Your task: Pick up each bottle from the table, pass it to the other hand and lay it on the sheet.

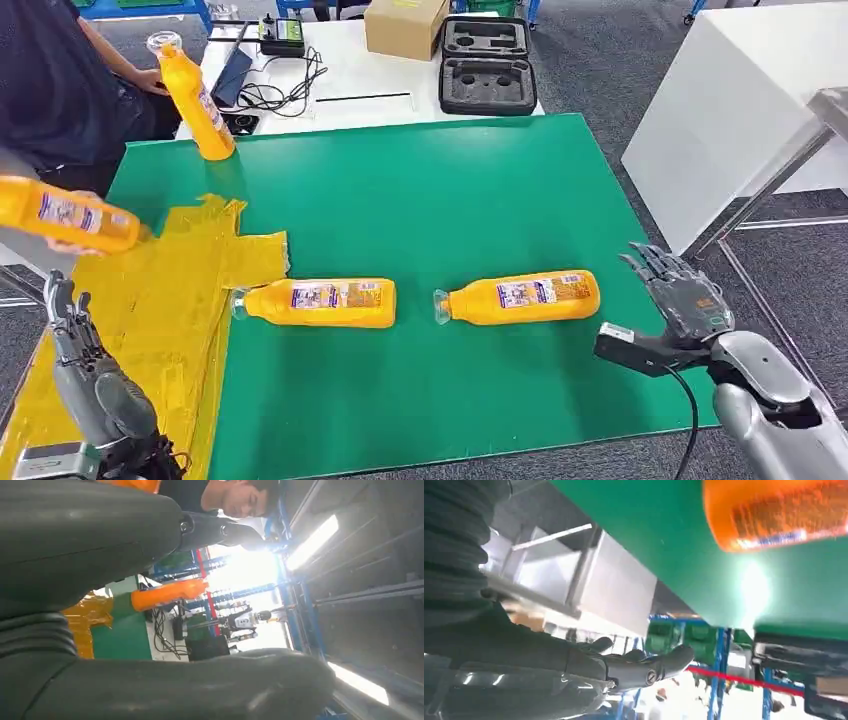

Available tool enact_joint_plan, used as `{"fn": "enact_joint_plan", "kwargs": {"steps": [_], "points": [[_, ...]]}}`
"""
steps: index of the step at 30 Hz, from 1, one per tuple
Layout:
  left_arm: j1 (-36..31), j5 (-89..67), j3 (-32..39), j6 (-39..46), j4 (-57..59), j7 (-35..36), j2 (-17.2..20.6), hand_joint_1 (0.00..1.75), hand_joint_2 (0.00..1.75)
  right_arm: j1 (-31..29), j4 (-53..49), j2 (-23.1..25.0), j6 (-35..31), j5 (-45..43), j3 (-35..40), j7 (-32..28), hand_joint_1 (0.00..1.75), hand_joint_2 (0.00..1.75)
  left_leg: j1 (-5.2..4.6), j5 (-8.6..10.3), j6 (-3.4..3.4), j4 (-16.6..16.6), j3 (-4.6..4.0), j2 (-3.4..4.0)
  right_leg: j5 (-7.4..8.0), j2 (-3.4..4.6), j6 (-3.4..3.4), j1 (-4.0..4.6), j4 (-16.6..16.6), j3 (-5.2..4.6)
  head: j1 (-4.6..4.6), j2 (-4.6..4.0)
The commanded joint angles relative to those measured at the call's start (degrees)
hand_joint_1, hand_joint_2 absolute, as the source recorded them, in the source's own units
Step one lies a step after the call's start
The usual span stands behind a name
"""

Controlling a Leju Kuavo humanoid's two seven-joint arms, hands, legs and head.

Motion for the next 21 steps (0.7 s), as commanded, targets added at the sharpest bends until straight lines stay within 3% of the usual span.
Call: {"fn": "enact_joint_plan", "kwargs": {"steps": [1, 10, 15, 21], "points": [[-0.2, 0.1, 1.5, 0.1, 0.3, 0.0, -1.3, 0.0, 0.0, -12.2, 15.6, 6.3, 0.2, 0.8, 12.8, -0.9, 0.0, 1.75, 0.11, -0.08, -0.11, 0.0, 0.2, 0.32, 0.07, 0.35, -0.13, 0.11, -0.1, 0.13, 0.02, 0.0], [-0.1, 0.1, 1.4, 0.0, 0.3, 0.0, -1.4, 0.0, 0.0, -13.8, 18.3, 6.9, 0.0, 0.9, 15.6, -1.4, 0.0, 1.75, 0.08, -0.11, -0.08, 0.0, 0.17, 0.17, 0.0, 0.19, -0.1, 0.08, 0.0, 0.15, 0.0, 0.0], [-0.8, 0.7, 1.0, 0.3, 0.3, 0.0, -0.7, 0.0, 0.0, -26.5, 33.3, 11.8, 1.2, -2.5, 26.3, -3.9, 0.0, 1.75, 0.05, -0.06, -0.07, 0.0, 0.06, 0.42, 0.1, 0.41, -0.08, 0.04, 0.0, -0.02, 0.02, 0.0], [-1.8, 1.9, 0.6, 1.1, 0.5, 0.0, 0.2, 0.0, 0.0, -29.3, 39.1, 14.0, 0.7, -5.8, 31.3, -5.2, 0.0, 1.75, 0.09, -0.01, -0.08, 0.0, 0.15, 0.32, 0.1, 0.34, -0.06, 0.09, 0.0, 0.04, 0.02, 0.0]]}}
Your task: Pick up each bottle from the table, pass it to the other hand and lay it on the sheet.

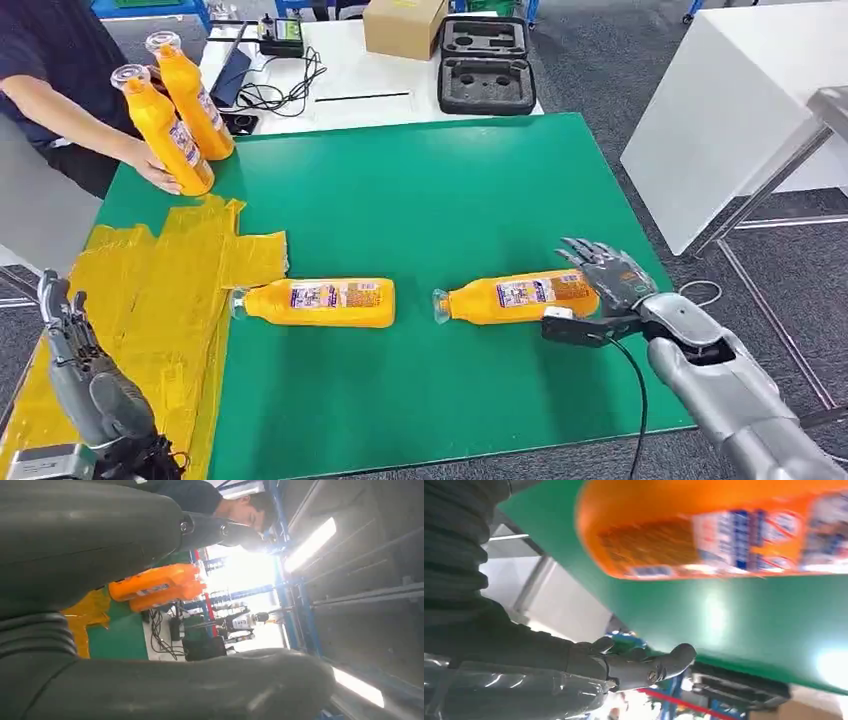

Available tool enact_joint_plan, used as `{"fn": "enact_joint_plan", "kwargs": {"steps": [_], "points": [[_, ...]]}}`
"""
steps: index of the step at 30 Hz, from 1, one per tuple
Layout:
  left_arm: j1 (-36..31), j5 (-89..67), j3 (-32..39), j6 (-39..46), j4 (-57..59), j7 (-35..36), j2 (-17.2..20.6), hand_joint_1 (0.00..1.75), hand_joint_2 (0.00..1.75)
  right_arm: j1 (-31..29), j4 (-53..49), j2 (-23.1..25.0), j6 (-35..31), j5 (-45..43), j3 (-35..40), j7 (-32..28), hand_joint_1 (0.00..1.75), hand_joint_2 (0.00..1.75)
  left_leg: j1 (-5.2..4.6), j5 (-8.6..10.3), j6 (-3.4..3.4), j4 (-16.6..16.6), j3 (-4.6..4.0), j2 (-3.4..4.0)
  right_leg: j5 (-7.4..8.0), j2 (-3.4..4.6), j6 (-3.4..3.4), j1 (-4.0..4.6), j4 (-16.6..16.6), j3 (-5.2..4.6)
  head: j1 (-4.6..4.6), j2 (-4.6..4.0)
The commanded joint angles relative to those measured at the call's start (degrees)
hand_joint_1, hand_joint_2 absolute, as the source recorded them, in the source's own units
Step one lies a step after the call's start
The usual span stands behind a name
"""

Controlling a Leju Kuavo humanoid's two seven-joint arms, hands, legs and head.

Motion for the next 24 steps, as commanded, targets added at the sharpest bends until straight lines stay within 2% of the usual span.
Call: {"fn": "enact_joint_plan", "kwargs": {"steps": [1, 18, 24], "points": [[-1.7, 1.2, 0.5, 1.0, 1.3, 0.1, 0.7, 0.0, 0.0, -10.6, 17.0, 6.3, 0.0, -2.8, 12.5, -1.1, 0.0, 1.75, 0.06, -0.04, -0.08, 0.0, 0.16, 0.08, 0.0, 0.13, -0.13, 0.05, 0.0, 0.12, 0.0, 0.0], [-1.7, 1.3, 0.5, 1.0, 1.3, 0.1, 0.7, 0.0, 0.0, -10.6, 17.1, 6.1, 0.0, -2.8, 12.5, -1.1, 0.0, 1.75, 0.03, -0.01, -0.03, 0.0, 0.0, 0.0, -0.02, 0.02, -0.09, 0.01, 0.0, 0.01, 0.0, 0.0], [-2.8, 3.0, -0.9, 1.9, 2.2, 0.1, 2.0, 0.0, 0.0, -16.6, 28.3, 11.9, 0.3, -5.0, 14.9, -2.6, 0.0, 1.75, 0.04, -0.08, -0.07, 0.1, 0.04, 0.17, -0.02, 0.22, -0.13, 0.02, 0.1, 0.01, 0.0, 0.0]]}}
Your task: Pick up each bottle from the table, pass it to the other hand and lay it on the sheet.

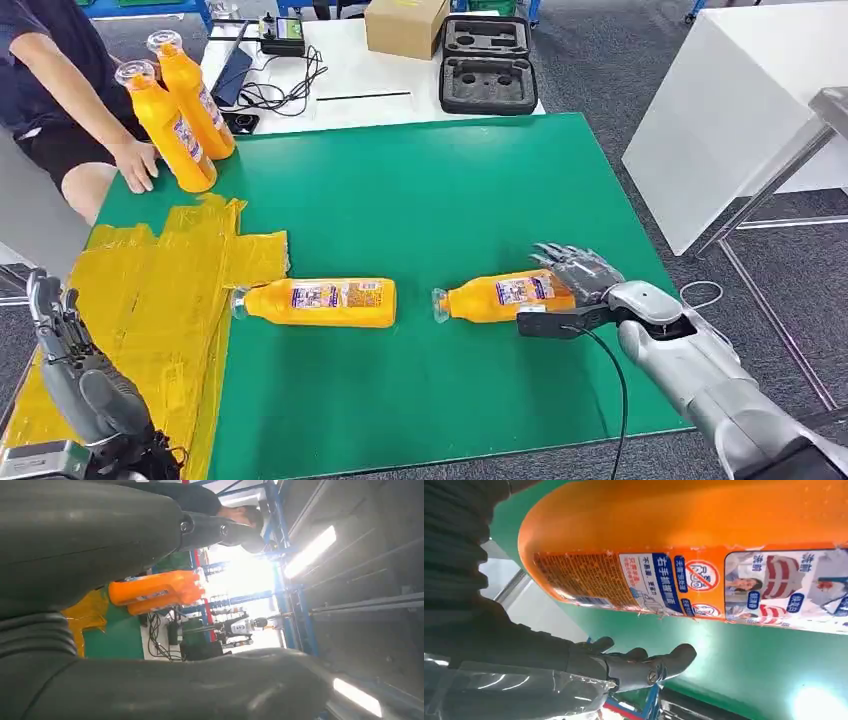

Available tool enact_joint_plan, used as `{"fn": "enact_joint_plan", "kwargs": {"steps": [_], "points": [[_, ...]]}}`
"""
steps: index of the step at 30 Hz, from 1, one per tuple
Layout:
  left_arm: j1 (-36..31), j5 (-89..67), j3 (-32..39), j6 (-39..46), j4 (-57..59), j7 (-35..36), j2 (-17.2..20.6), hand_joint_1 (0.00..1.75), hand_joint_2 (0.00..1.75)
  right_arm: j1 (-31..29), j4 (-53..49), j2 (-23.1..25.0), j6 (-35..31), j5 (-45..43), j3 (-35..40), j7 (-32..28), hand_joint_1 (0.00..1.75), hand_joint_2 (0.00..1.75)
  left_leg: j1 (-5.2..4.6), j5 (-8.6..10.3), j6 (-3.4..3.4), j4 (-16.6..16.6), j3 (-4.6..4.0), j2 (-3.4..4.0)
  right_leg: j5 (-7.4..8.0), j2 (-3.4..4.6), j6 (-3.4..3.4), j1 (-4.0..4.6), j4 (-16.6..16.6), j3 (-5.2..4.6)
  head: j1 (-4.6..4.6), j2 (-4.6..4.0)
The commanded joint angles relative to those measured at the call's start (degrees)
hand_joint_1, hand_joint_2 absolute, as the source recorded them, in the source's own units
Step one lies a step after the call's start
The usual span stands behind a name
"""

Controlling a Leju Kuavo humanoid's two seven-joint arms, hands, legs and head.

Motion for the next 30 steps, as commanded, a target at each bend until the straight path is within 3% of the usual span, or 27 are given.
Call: {"fn": "enact_joint_plan", "kwargs": {"steps": [1, 6, 7, 8, 9, 14, 25, 28, 30], "points": [[-2.8, 2.0, -1.2, 1.3, 2.6, 0.1, 1.6, 0.0, 0.0, -9.6, 16.7, 7.7, 0.4, -2.2, 5.1, -1.7, 0.0, 1.75, 0.01, -0.06, -0.09, 0.0, 0.11, 0.19, 0.01, 0.24, -0.11, 0.01, 0.0, 0.01, -0.02, 0.0], [-4.8, 3.1, -1.3, 1.9, 3.2, 0.1, 2.2, 0.0, 0.0, -8.8, 20.9, 9.3, 2.4, -2.8, 6.8, -1.5, 0.0, 1.75, 0.06, -0.03, -0.11, 0.0, 0.19, 0.04, -0.01, 0.07, -0.14, 0.06, 0.0, 0.09, 0.0, 0.0], [-4.9, 3.3, -1.3, 2.0, 3.2, 0.1, 2.3, 0.0, 0.0, -8.5, 21.7, 9.0, 3.6, -2.5, 7.6, -1.3, 0.23, 1.75, 0.05, -0.01, -0.08, 0.0, 0.13, 0.0, -0.01, 0.03, -0.09, 0.03, 0.0, 0.04, 0.0, 0.0], [-5.0, 3.8, -1.2, 2.5, 3.8, 0.1, 2.4, 0.0, 0.0, -8.3, 22.7, 7.8, 9.4, -1.6, 9.8, 0.0, 0.52, 1.75, 0.09, -0.06, -0.12, 0.0, 0.22, 0.05, -0.03, 0.09, -0.15, 0.07, 0.0, 0.12, -0.02, 0.0], [-5.1, 4.1, -1.1, 2.5, 3.8, 0.1, 2.5, 0.0, 0.0, -7.8, 22.9, 6.9, 9.8, -1.6, 10.2, -0.7, 1.75, 1.75, 0.07, -0.04, -0.08, 0.0, 0.19, -0.01, -0.04, 0.02, -0.11, 0.05, 0.0, 0.12, 0.0, 0.0], [-6.3, 4.8, -0.7, 2.3, 4.7, 0.1, 2.5, 0.0, 0.0, -8.4, 23.0, 4.3, 14.3, -2.4, 12.7, -1.3, 1.75, 1.75, 0.05, -0.06, -0.08, 0.0, 0.19, -0.21, -0.1, -0.15, -0.11, 0.02, 0.0, 0.18, 0.0, 0.0], [-6.1, 4.9, 0.6, 1.9, 4.5, 0.1, 2.1, 0.0, 0.0, -4.9, 20.6, 1.4, 13.4, -3.3, 14.6, 0.1, 1.75, 1.75, 0.1, 0.0, -0.07, -0.1, 0.56, -0.29, -0.04, -0.23, -0.1, 0.07, -0.2, 0.5, 0.0, 0.0], [-5.4, 5.3, 1.0, 0.9, 4.6, 0.1, 1.9, 0.0, 0.0, -4.8, 18.8, 0.7, 7.6, -5.3, 12.0, 1.5, 1.75, 1.75, 0.11, -0.01, -0.08, 0.0, 0.68, -0.37, -0.05, -0.28, -0.14, 0.08, -0.2, 0.42, -0.02, 0.0], [-3.5, 7.3, 1.4, -1.3, 4.6, 0.1, 1.4, 0.0, 0.0, -2.8, 12.2, -0.8, 0.1, -10.6, 5.5, 1.0, 1.75, 1.75, 0.05, -0.03, -0.04, 0.0, 0.72, -0.23, -0.07, -0.15, -0.07, 0.03, -0.1, 0.14, 0.0, 0.0]]}}
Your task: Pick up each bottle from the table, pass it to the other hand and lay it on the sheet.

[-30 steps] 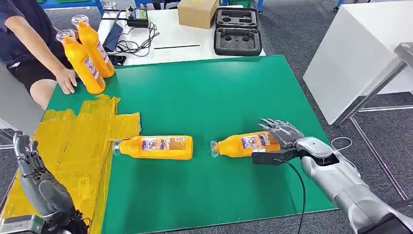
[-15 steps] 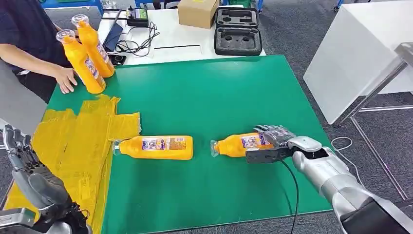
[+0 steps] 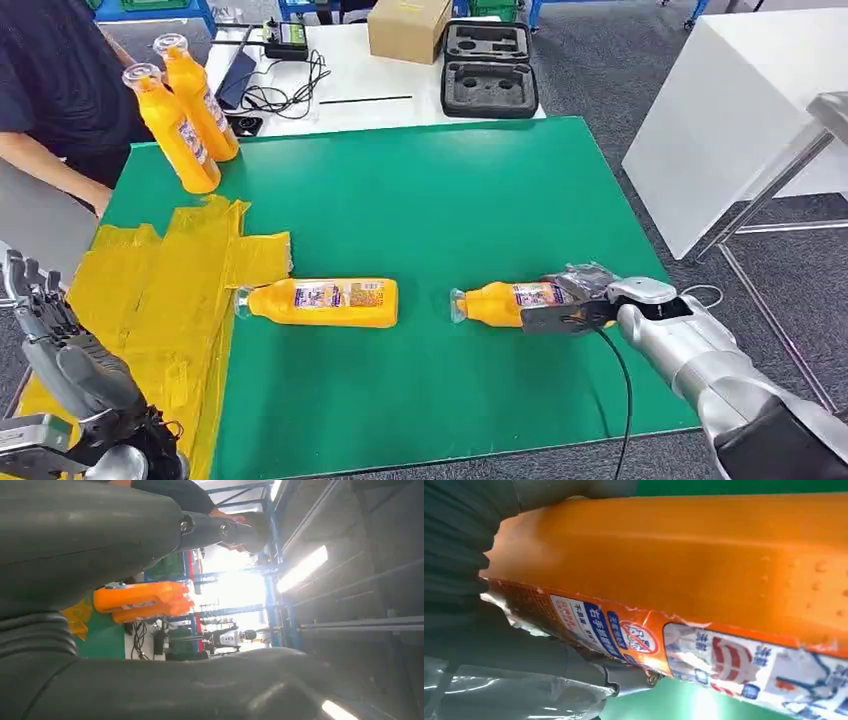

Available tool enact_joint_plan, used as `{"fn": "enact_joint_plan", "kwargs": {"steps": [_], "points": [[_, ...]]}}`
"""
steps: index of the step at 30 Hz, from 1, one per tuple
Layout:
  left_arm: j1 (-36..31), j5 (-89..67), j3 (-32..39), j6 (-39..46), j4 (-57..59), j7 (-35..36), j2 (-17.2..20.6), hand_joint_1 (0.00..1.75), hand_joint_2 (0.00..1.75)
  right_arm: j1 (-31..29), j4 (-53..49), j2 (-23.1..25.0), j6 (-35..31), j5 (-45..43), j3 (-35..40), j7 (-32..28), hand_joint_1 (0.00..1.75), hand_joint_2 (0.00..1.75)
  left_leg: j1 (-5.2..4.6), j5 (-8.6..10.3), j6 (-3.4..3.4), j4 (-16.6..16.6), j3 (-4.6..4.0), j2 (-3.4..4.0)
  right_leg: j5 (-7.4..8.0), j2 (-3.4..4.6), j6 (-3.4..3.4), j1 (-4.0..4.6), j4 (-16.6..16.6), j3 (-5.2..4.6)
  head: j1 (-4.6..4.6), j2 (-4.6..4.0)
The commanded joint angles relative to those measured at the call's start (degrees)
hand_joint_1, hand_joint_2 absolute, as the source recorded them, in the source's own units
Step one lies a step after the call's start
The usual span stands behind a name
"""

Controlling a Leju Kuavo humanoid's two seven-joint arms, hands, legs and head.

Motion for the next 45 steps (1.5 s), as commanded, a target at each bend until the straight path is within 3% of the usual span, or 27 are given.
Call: {"fn": "enact_joint_plan", "kwargs": {"steps": [1, 4, 7, 8, 10, 19, 21, 26, 30, 35, 42, 45], "points": [[2.1, 3.7, 2.1, -4.8, 2.7, 0.6, -1.3, 0.0, 0.0, 6.4, -10.7, -4.8, -14.5, -9.2, -7.9, 0.8, 1.75, 1.75, 0.07, 0.04, -0.09, -0.1, 0.04, -0.19, 0.03, -0.14, -0.12, 0.07, -0.1, 0.12, 0.0, -0.02], [2.7, 4.3, 2.6, -5.9, 2.2, 1.0, -1.8, 0.0, 0.0, 8.4, -17.9, -6.6, -13.6, -9.8, -9.8, 2.5, 1.75, 1.75, 0.02, 0.0, -0.03, 0.0, -0.06, 0.01, 0.09, 0.04, -0.03, 0.03, -0.1, 0.55, 0.0, -0.02], [4.1, 11.5, 3.5, -14.4, 1.9, 4.8, -3.2, 0.0, 0.0, 15.7, -32.9, -4.3, -15.8, -20.4, -22.5, -4.1, 1.75, 1.75, -0.05, 0.03, -0.02, 0.0, -0.28, 0.07, 0.14, 0.08, 0.04, -0.03, 0.0, 0.34, -0.04, -0.02], [4.3, 12.5, 3.7, -15.5, 2.0, 5.6, -3.8, 0.0, 1.75, 17.7, -37.6, -2.6, -17.1, -21.9, -25.1, -4.6, 1.75, 1.75, -0.01, -0.04, -0.07, 0.0, -0.25, 0.14, 0.11, 0.17, -0.02, 0.01, 0.0, 0.34, 0.0, -0.02], [4.4, 12.8, 3.7, -16.1, 2.0, 5.8, -4.5, 0.0, 1.75, 19.6, -42.6, -0.9, -18.9, -20.2, -25.2, -2.3, 1.75, 1.75, 0.04, -0.11, -0.12, 0.0, -0.22, 0.33, 0.11, 0.37, -0.08, 0.07, 0.0, 0.31, -0.02, -0.02], [4.2, 12.7, 3.8, -16.1, 2.0, 5.9, -4.5, 0.0, 1.75, 19.6, -41.6, -1.4, -18.8, -20.3, -25.4, -2.7, 1.75, 1.75, 0.06, -0.02, -0.05, 0.0, -0.63, 0.09, 0.08, 0.1, -0.01, 0.05, 0.0, -0.05, -0.02, -0.02], [4.2, 15.6, 3.3, -19.6, 1.9, 7.9, -5.0, 0.0, 1.75, 21.9, -45.6, 2.6, -24.3, -20.6, -28.2, -7.9, 1.75, 1.75, 0.09, -0.07, -0.06, 0.0, -0.58, 0.15, 0.07, 0.17, -0.03, 0.08, 0.0, 0.02, 0.0, -0.02], [0.7, 19.5, -1.4, -23.8, 4.6, 10.8, -5.2, 0.0, 1.75, 24.7, -55.7, 10.0, -27.3, -23.4, -24.9, -5.0, 1.75, 1.75, 0.07, -0.08, -0.16, 0.0, -0.59, 0.28, 0.07, 0.3, -0.11, 0.07, 0.1, -0.08, 0.0, -0.02], [-2.0, 20.8, -4.4, -24.5, 7.0, 11.3, -5.4, 0.0, 1.75, 21.6, -51.6, 14.0, -27.2, -24.4, -21.4, -3.6, 1.75, 1.75, 0.02, 0.03, -0.09, 0.0, -0.69, 0.15, 0.11, 0.17, -0.03, 0.05, 0.0, -0.19, -0.02, -0.02], [-1.9, 21.3, -4.6, -24.8, 6.8, 11.5, -5.1, 0.0, 1.75, 21.1, -50.4, 13.9, -27.7, -24.5, -21.3, -4.0, 1.75, 1.75, 0.09, 0.02, -0.07, 0.0, -0.66, 0.16, 0.09, 0.17, -0.01, 0.13, 0.0, -0.14, 0.02, -0.02], [-9.0, 23.5, -9.8, -26.5, 12.5, 13.1, -5.5, 0.0, 1.75, 12.1, -32.7, 27.4, -29.8, -20.0, -13.0, 0.2, 1.75, 1.75, 0.1, -0.01, -0.16, 0.0, -0.62, 0.33, 0.13, 0.38, -0.08, 0.08, 0.1, -0.12, 0.02, -0.02], [-9.7, 24.2, -10.0, -26.4, 12.5, 13.4, -5.7, 0.0, 1.75, 10.6, -30.2, 29.6, -30.0, -20.2, -12.0, 0.9, 1.75, 1.75, 0.1, 0.03, -0.18, 0.0, -0.61, 0.28, 0.21, 0.32, -0.21, 0.1, 0.1, -0.16, 0.02, -0.02]]}}
